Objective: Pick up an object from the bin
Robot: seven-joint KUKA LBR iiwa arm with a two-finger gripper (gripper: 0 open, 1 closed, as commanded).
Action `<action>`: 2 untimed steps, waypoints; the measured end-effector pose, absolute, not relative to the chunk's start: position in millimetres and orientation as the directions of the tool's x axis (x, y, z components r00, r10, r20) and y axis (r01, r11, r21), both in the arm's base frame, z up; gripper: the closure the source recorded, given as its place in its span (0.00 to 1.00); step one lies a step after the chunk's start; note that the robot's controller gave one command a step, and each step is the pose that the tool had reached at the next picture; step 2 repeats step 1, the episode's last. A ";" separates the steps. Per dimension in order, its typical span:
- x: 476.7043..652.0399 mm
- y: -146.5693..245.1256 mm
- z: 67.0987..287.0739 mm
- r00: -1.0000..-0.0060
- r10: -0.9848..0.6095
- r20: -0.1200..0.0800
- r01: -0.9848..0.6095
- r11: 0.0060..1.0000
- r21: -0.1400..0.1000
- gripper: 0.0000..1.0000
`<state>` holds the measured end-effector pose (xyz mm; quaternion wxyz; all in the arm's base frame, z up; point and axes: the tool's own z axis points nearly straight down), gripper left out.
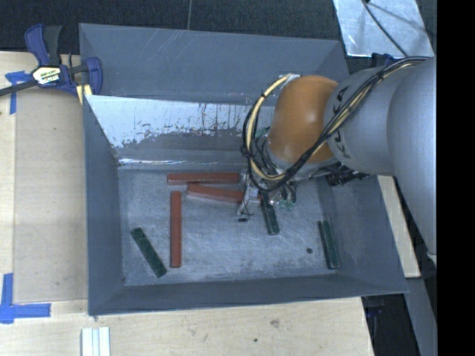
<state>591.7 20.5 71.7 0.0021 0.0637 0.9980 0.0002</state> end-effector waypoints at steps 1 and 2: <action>609.3 20.6 238.8 -0.991 -0.132 -0.012 -0.132 0.991 -0.002 1.00; 609.3 20.6 238.8 -0.991 -0.132 -0.012 -0.132 0.991 -0.002 1.00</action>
Offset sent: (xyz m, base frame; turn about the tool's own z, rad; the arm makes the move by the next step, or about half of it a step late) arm 0.0151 0.0005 0.1625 -0.2603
